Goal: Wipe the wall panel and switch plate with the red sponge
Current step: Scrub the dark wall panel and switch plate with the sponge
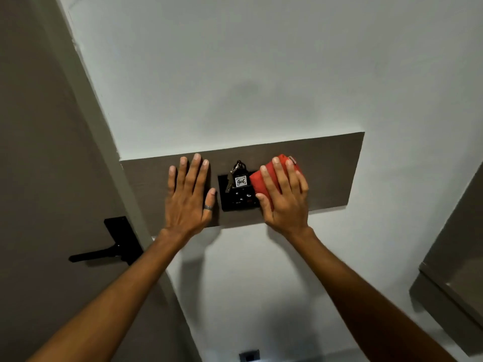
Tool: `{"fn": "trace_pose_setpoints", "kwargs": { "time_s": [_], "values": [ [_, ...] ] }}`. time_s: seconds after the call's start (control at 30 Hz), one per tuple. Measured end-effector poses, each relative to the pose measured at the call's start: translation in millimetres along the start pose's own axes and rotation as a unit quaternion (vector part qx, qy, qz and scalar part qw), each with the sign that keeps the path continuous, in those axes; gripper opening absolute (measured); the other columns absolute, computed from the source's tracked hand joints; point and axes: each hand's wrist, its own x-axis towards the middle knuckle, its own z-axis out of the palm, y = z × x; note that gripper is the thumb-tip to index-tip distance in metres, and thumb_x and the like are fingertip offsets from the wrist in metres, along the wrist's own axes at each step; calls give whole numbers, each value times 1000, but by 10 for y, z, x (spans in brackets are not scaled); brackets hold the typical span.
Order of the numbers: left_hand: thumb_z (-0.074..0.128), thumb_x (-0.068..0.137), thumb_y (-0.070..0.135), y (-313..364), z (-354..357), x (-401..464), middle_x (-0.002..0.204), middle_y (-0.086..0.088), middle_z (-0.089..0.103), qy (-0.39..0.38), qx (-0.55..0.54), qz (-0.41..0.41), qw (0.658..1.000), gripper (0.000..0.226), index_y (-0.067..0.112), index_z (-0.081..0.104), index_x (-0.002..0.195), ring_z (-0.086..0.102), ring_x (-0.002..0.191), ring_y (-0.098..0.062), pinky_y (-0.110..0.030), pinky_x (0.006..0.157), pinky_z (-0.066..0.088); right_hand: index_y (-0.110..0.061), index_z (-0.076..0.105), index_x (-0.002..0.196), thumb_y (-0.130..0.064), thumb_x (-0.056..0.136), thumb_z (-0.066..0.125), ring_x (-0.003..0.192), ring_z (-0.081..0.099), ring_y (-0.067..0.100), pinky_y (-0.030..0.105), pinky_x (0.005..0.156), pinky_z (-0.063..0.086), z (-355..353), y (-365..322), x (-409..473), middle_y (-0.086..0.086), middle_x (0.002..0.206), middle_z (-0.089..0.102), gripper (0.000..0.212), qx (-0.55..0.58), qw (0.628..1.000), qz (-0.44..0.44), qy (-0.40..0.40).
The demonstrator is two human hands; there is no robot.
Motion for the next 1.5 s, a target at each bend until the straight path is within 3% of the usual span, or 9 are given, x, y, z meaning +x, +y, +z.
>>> {"fn": "trace_pose_setpoints", "kwargs": {
  "time_s": [0.1,0.23,0.33,0.43,0.7,1.0,1.23,1.37,1.5],
  "values": [
    [46,102,32,-95,81,9,163,-11,26,30,35,34,998,61,6,33,156,1,158,-23,-45,128,3,-21,45,158,-44,105,44,157,34,36,55,131,27,192,147,119,9,168,38,57,0,993,-102,52],
    [45,102,35,-114,210,-27,165,-10,19,53,66,41,996,64,7,28,158,2,157,-26,-47,128,4,-23,54,152,-45,102,43,152,42,37,55,128,32,391,268,135,7,164,45,56,18,985,-126,117],
    [46,102,36,-103,241,-33,168,-7,11,60,70,44,995,66,8,25,159,0,157,-26,-48,128,3,-25,51,154,-44,104,41,154,39,36,52,128,29,462,58,16,5,164,45,55,42,989,2,142],
    [47,102,35,-110,239,-42,162,-10,27,67,63,37,995,65,8,30,158,1,157,-26,-49,128,5,-22,48,154,-40,107,38,157,34,35,52,129,28,452,-306,-205,11,159,50,52,64,982,114,140],
    [44,104,37,-110,242,-55,171,-3,0,72,58,48,995,67,10,21,161,0,158,-26,-49,128,4,-20,51,153,-35,106,42,158,33,34,57,129,28,359,-148,271,11,160,51,51,56,989,29,137],
    [42,104,38,-139,295,-67,170,-6,7,86,70,48,993,66,9,25,160,3,157,-28,-48,129,3,-13,57,141,-36,108,36,142,48,44,59,121,39,388,-110,-229,14,147,57,46,40,989,-2,139],
    [44,103,38,-128,297,-70,168,-7,14,84,54,44,994,66,8,28,160,5,157,-28,-49,129,5,-18,58,148,-36,107,40,152,42,36,58,127,33,344,-224,197,11,153,55,48,70,985,33,153],
    [45,103,38,-131,301,-69,168,-7,15,84,61,44,994,65,8,30,158,4,157,-27,-49,128,4,-13,64,142,-36,105,41,140,55,40,60,121,42,347,128,161,14,141,65,49,56,982,-87,161],
    [47,102,37,-120,299,-79,164,-12,28,88,61,39,994,64,8,33,158,8,157,-28,-50,128,7,-17,60,146,-34,106,44,150,45,36,57,127,31,415,-286,116,10,146,64,46,70,978,79,181]
  ]
}}
